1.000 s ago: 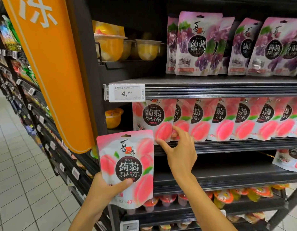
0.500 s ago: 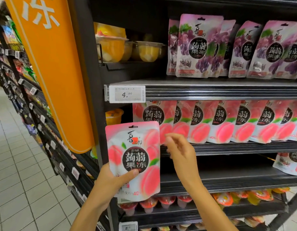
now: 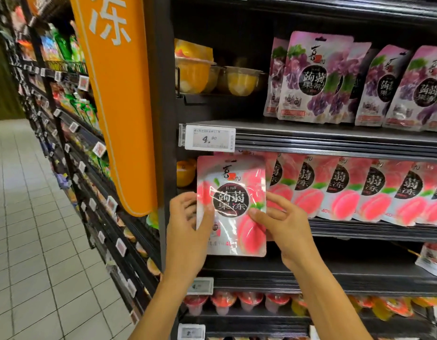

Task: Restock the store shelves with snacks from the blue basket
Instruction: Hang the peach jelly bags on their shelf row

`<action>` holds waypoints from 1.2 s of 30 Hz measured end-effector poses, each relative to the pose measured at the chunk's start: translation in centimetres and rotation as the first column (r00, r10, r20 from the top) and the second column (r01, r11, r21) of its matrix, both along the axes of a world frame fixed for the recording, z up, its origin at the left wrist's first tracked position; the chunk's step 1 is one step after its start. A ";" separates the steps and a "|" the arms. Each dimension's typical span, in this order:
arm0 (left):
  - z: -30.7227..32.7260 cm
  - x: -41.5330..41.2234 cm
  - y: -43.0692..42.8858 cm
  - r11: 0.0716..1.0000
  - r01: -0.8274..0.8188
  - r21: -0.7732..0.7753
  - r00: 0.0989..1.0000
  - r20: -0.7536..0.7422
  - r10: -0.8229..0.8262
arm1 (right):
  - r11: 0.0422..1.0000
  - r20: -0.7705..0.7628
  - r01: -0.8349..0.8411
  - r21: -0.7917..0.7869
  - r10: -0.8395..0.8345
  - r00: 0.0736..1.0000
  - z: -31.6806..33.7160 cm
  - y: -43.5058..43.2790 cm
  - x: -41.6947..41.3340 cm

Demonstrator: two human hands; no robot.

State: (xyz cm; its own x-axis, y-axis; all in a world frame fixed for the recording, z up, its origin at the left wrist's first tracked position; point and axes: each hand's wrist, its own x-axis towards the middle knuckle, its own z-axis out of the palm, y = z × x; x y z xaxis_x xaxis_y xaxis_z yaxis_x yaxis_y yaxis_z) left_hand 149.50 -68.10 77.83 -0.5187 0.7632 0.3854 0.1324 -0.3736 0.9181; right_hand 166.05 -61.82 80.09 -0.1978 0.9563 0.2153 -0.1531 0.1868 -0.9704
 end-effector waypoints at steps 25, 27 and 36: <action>-4.0 1.8 0.0 0.940 -0.224 -0.257 0.686 -0.726 -0.035 | 0.823 0.349 0.224 0.522 -0.446 0.824 -1.4 1.8 -3.9; -4.1 1.8 0.0 0.939 -0.232 -0.254 0.680 -0.732 -0.030 | 0.817 0.359 0.243 0.523 -0.469 0.807 -1.9 1.8 -4.0; -3.7 0.7 0.5 0.933 -0.281 -0.226 0.637 -0.770 0.006 | 0.833 0.249 0.270 0.483 -0.426 0.870 -3.0 2.4 -5.3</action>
